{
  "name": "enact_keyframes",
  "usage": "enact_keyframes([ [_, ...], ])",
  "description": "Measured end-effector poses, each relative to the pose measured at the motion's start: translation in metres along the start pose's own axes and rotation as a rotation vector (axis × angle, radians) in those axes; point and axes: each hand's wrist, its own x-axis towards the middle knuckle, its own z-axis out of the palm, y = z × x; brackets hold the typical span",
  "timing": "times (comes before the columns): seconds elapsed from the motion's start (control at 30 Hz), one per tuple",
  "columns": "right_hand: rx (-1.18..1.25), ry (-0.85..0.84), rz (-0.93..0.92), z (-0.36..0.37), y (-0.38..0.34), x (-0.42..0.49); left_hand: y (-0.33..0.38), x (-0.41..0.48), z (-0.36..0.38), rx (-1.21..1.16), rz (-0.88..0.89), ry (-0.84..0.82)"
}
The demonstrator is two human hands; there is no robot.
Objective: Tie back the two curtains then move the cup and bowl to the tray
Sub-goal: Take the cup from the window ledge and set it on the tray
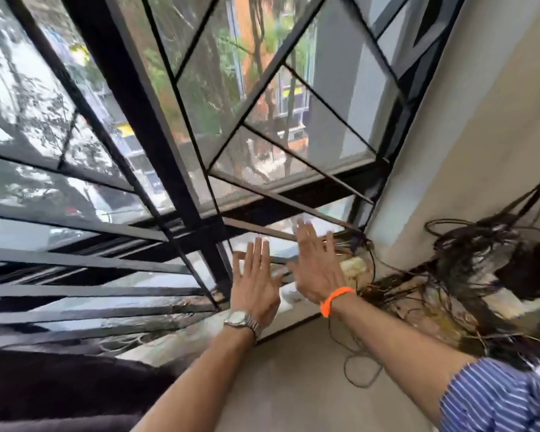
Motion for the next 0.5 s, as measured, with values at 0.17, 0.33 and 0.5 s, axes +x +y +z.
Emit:
enact_keyframes([
  [0.17,0.018,-0.132,0.079,0.095,-0.011,-0.018,-0.025,-0.021,0.085,-0.028,-0.014,-0.081],
  [0.33,0.007,-0.282,0.06,0.197,-0.02,-0.024,-0.042,-0.026,0.169,-0.077,-0.002,-0.135],
  [0.5,0.026,-0.328,0.048,0.267,-0.016,-0.025,-0.057,-0.023,0.239,-0.084,-0.017,-0.234],
])
